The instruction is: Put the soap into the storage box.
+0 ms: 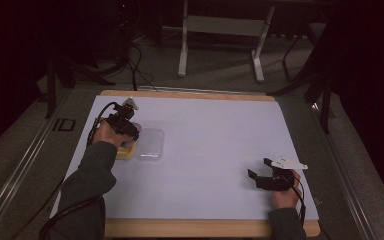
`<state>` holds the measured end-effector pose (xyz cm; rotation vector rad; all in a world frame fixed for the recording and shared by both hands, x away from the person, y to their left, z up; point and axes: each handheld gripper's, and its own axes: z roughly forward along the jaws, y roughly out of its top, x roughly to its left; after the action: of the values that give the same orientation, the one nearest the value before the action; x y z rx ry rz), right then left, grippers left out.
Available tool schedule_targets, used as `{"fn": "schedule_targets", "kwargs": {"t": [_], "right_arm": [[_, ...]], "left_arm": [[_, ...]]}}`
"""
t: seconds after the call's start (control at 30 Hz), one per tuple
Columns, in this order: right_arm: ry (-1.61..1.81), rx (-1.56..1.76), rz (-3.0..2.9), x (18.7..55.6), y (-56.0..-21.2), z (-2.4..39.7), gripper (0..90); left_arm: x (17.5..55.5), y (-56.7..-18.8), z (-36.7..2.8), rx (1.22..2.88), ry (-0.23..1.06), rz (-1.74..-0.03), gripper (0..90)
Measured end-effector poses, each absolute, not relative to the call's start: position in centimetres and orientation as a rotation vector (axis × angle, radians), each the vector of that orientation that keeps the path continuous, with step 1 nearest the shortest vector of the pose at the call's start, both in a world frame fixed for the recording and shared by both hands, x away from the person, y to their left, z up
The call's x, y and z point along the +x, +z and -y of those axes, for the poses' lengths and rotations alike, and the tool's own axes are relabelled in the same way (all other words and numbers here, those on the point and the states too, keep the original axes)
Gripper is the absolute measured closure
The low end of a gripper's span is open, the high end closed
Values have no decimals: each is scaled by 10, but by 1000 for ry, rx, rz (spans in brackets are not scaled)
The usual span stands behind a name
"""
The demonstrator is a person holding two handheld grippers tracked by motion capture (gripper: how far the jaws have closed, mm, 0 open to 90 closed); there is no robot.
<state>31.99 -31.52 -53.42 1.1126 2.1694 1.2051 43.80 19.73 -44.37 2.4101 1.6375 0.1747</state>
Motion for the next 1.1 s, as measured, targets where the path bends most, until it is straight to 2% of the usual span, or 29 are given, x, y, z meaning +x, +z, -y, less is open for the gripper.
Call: {"fn": "schedule_targets", "kwargs": {"t": [1.1], "right_arm": [[1203,1112,-2167,320,-534,315,164]], "left_arm": [[445,-457,-212,2343,178,-1822,501]]}}
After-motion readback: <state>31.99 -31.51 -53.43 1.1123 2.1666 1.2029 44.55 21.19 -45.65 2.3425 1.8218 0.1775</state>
